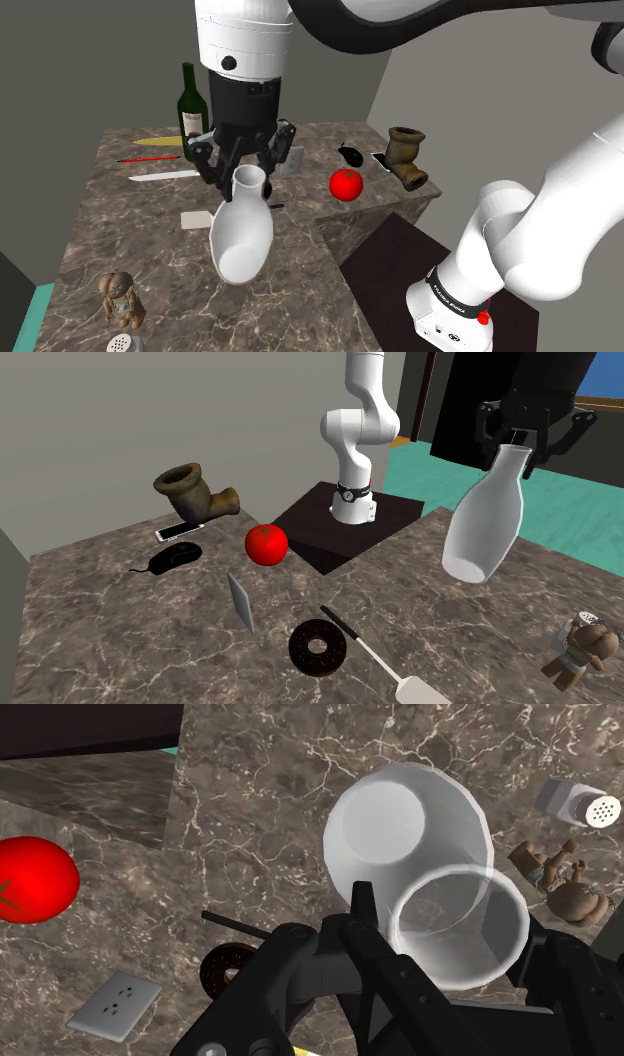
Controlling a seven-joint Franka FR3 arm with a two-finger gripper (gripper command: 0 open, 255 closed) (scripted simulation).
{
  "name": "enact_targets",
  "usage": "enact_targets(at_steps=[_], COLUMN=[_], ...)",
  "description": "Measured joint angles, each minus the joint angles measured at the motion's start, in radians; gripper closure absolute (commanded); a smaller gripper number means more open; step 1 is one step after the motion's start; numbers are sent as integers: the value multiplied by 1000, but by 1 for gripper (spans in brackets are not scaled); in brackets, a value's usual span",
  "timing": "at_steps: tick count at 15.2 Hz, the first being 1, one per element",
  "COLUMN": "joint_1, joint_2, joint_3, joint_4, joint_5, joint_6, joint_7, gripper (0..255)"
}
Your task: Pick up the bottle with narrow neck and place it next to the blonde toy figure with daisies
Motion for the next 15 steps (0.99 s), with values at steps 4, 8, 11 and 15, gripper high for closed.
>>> enact_targets(at_steps=[4, 8, 11, 15], joint_1=[1, 2, 2, 3], joint_2=[4, 9, 18, 31], joint_3=[1, 5, 6, 9], joint_4=[-47, -98, -128, -170], joint_5=[0, 0, -2, -4], joint_6=[51, 106, 146, 200], joint_7=[-1, 0, -1, 1], gripper=[255, 255, 255, 255])
